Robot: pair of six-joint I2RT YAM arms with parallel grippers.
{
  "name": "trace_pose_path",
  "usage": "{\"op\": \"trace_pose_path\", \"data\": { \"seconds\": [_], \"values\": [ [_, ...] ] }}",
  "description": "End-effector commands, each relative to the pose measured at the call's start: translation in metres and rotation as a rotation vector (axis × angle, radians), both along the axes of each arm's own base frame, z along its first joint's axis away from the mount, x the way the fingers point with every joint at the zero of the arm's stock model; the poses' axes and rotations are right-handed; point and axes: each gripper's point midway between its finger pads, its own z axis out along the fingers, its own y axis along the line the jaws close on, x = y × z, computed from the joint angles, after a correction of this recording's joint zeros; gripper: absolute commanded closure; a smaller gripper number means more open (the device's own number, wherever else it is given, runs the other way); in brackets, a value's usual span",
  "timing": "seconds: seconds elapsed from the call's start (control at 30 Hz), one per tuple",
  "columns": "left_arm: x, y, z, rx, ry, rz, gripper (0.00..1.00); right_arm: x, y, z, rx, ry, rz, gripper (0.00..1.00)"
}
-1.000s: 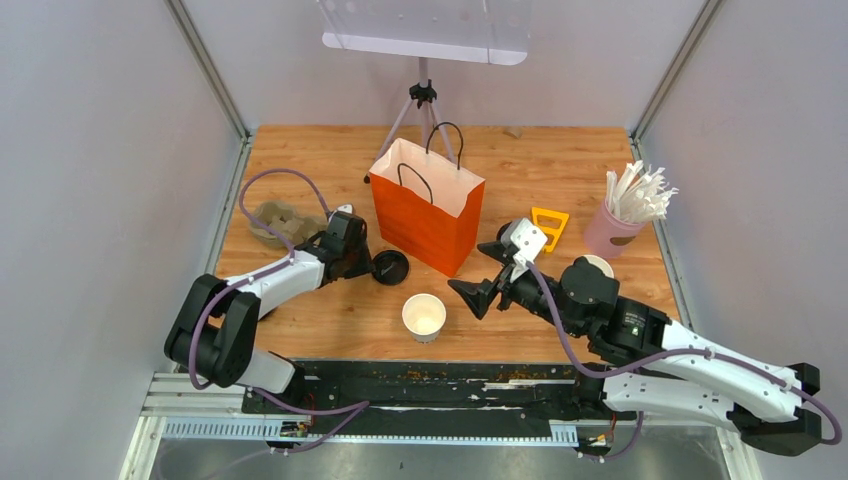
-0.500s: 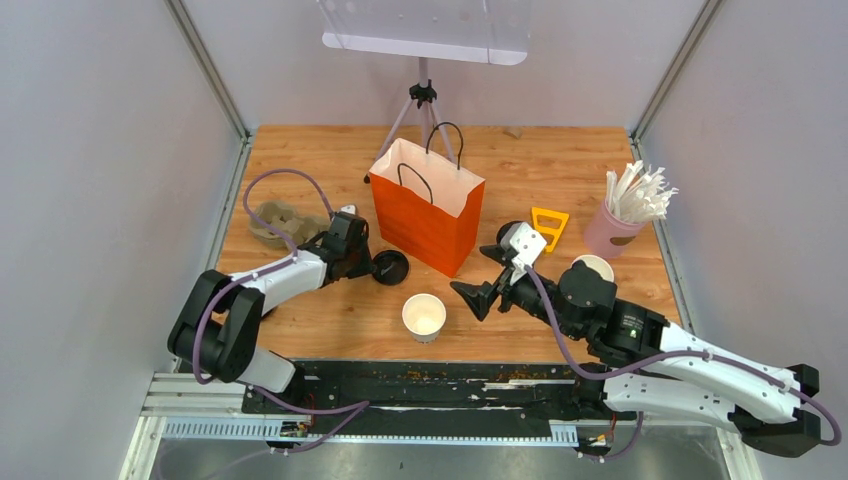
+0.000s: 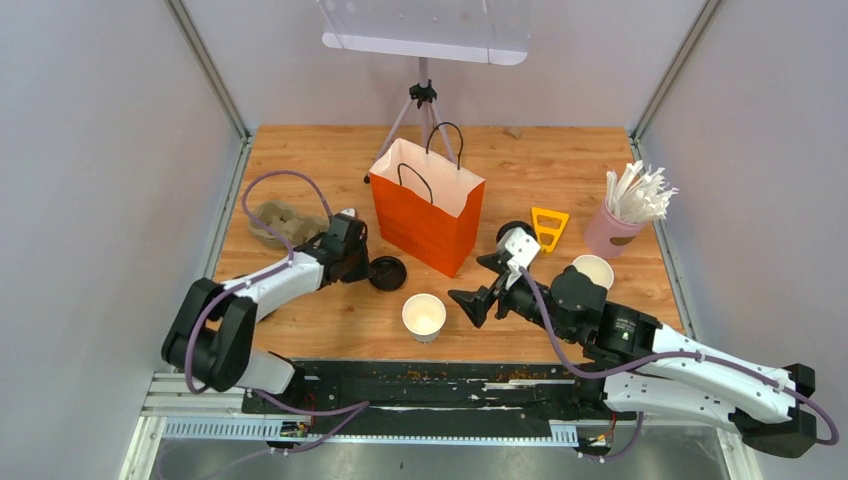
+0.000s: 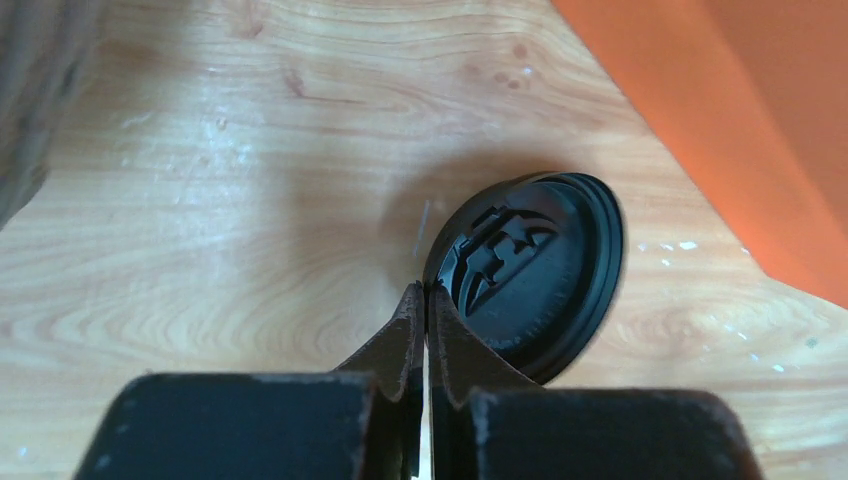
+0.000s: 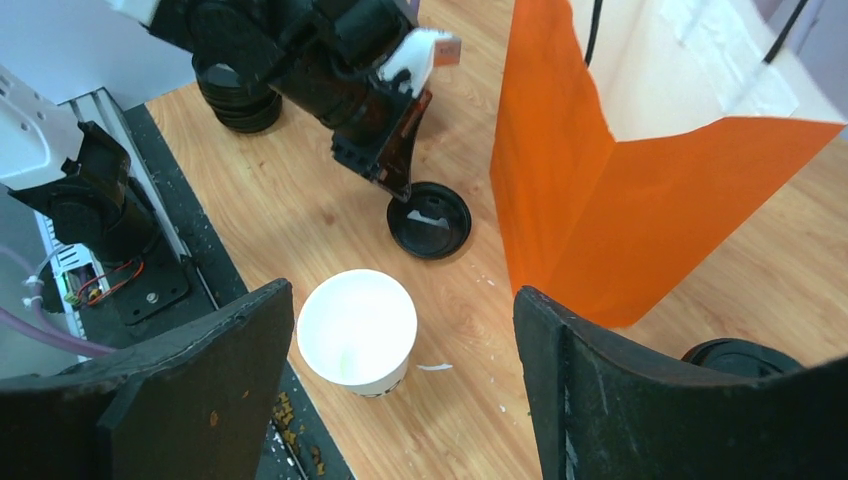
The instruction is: Pack the takeout coffee
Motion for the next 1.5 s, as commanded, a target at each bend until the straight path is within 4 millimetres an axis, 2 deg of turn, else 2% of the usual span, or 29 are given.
{"op": "trace_pose_path", "data": {
  "seconds": [0.0,0.13,0.33,0.43,0.57,0.6,0.7,0.77,0.97,1.17,1.47],
  "values": [
    [-0.005,0.002,0.049,-0.05,-0.091,0.012,1.0,-0.004,0.009,0.01,0.098,0.035,0.018,0.19],
    [-0.014,0.006,0.092,-0.144,-0.149,0.035,1.0,-0.003,0.01,0.013,0.106,0.016,0.024,0.15],
    [-0.031,0.007,0.157,-0.449,-0.226,0.049,1.0,-0.008,0.016,0.022,0.144,-0.064,0.079,0.05],
    [-0.045,-0.009,0.192,-0.602,-0.254,-0.022,1.0,-0.012,0.022,0.026,0.174,-0.14,0.131,0.01],
    [-0.069,-0.045,0.243,-0.966,-0.246,-0.15,1.0,-0.022,0.027,0.036,0.196,-0.295,0.213,0.0],
    [-0.076,-0.051,0.25,-1.061,-0.241,-0.177,1.0,-0.022,0.024,0.042,0.2,-0.347,0.211,0.0],
    [-0.095,-0.055,0.285,-1.286,-0.252,-0.244,1.0,-0.02,0.017,0.055,0.222,-0.484,0.191,0.0],
    [-0.106,-0.055,0.301,-1.324,-0.268,-0.29,1.0,-0.018,0.015,0.059,0.225,-0.57,0.174,0.0],
    [-0.136,-0.078,0.318,-1.353,-0.227,-0.439,1.0,-0.029,0.033,0.077,0.182,-0.705,0.268,0.0],
    [-0.154,-0.099,0.316,-1.373,-0.171,-0.525,1.0,-0.029,0.047,0.088,0.172,-0.76,0.299,0.0],
    [-0.156,-0.102,0.311,-1.371,-0.153,-0.511,1.0,-0.033,0.052,0.1,0.203,-0.834,0.312,0.01]
  ]
}}
